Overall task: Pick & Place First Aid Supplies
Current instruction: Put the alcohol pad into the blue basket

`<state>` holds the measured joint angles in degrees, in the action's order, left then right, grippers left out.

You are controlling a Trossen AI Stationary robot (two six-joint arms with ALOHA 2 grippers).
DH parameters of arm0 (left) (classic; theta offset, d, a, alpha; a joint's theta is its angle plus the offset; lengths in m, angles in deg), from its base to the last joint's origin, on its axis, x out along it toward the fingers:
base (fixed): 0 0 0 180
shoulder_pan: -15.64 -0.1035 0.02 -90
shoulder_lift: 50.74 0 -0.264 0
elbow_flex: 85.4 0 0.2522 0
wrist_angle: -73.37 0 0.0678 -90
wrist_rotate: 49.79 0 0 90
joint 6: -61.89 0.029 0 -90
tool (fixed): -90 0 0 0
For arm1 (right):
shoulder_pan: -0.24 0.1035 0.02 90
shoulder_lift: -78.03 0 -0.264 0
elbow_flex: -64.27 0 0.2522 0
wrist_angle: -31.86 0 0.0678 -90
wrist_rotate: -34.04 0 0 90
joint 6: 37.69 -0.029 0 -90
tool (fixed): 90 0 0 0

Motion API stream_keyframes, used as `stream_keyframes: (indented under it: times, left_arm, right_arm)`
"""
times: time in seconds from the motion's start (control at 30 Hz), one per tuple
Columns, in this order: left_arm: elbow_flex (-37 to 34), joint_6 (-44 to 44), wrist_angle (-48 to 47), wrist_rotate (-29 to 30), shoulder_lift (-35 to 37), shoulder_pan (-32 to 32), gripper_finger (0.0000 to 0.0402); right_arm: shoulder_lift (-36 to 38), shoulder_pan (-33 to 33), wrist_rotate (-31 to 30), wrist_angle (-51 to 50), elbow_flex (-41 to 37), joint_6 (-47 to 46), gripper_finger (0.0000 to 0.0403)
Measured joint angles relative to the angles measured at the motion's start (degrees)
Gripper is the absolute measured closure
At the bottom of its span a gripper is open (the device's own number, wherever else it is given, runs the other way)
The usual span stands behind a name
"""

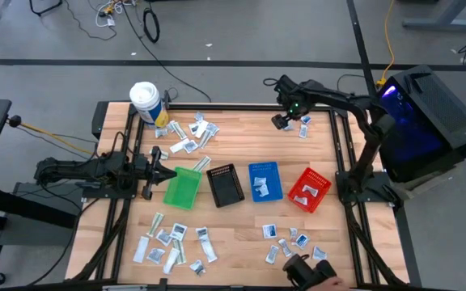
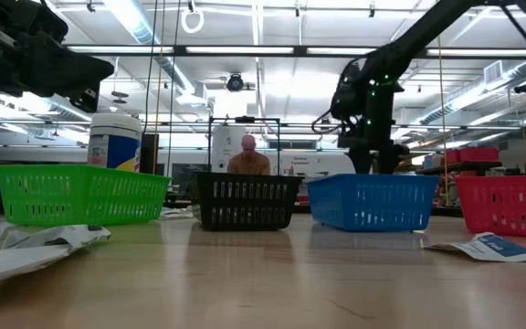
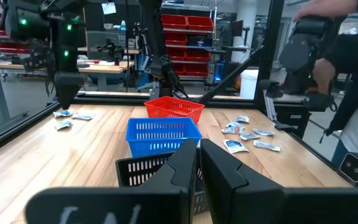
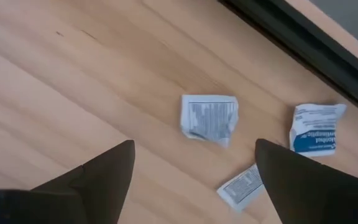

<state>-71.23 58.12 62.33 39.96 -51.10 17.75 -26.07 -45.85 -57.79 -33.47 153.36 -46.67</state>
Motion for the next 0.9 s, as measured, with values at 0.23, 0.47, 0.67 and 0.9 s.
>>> stream_keyframes:
  times: [0.23,0.47,0.67,0.9]
  left_arm:
    - [0.0,0.0,0.0,0.0,0.0,0.0,0.0369]
    - [0.0,0.0,0.0,0.0,0.0,0.0,0.0369]
    - [0.0,0.0,0.0,0.0,0.0,0.0,0.0369]
    - [0.0,0.0,0.0,0.0,0.0,0.0,0.0369]
  right_arm:
    - [-4.0,-1.4,-0.2,0.6,0.0,2.9,0.0068]
    - [-5.9,-2.6,-0.2,2.1,0.0,5.0,0.0068]
    - [-7.2,-3.1,0.0,2.6,0.0,5.3,0.0068]
    - [-9.1,-3.1,2.8,3.6,0.0,5.8,0.0068]
